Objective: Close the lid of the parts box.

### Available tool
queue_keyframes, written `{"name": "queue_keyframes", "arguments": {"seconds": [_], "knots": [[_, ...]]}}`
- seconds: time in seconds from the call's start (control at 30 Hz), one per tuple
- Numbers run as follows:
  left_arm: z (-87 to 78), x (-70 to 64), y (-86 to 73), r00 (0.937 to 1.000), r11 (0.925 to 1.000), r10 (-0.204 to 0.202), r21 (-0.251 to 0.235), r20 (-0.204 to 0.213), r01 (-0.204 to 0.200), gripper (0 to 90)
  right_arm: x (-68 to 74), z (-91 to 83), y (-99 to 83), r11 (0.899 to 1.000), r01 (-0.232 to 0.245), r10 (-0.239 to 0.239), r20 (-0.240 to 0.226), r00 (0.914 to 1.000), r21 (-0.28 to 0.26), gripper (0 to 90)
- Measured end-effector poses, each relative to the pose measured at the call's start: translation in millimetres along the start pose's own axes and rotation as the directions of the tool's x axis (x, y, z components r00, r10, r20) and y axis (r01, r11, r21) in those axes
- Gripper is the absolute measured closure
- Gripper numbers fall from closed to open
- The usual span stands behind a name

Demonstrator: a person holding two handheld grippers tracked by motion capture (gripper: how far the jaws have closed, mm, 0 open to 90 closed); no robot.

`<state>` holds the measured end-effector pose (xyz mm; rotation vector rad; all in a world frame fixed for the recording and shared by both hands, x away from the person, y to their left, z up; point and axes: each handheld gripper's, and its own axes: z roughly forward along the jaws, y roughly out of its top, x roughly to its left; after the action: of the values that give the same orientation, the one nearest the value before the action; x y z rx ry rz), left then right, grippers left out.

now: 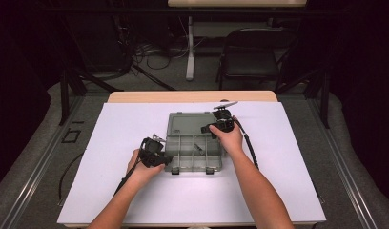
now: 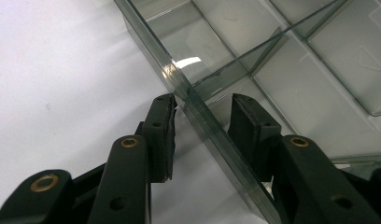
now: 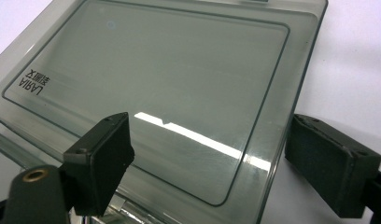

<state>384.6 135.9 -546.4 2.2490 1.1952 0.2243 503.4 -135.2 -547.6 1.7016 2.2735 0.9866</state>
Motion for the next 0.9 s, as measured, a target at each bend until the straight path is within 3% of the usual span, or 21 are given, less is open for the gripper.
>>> {"name": "queue_keyframes", "arguments": {"seconds": [0.37, 0.9], "knots": [[0.4, -0.7, -0.3, 1.0, 1.0, -0.003, -0.005, -0.004, 0.003, 61.0, 2.0, -0.8, -1.1, 1.0, -0.018, 0.018, -0.002, 0.9998, -0.001, 15.0], [0.2, -1.2, -0.3, 1.0, 1.0, -0.003, -0.003, -0.008, 0.003, 61.6, 3.0, -1.8, -2.4, 1.0, -0.005, 0.005, -0.008, 1.0, 0.006, 15.2]]}}
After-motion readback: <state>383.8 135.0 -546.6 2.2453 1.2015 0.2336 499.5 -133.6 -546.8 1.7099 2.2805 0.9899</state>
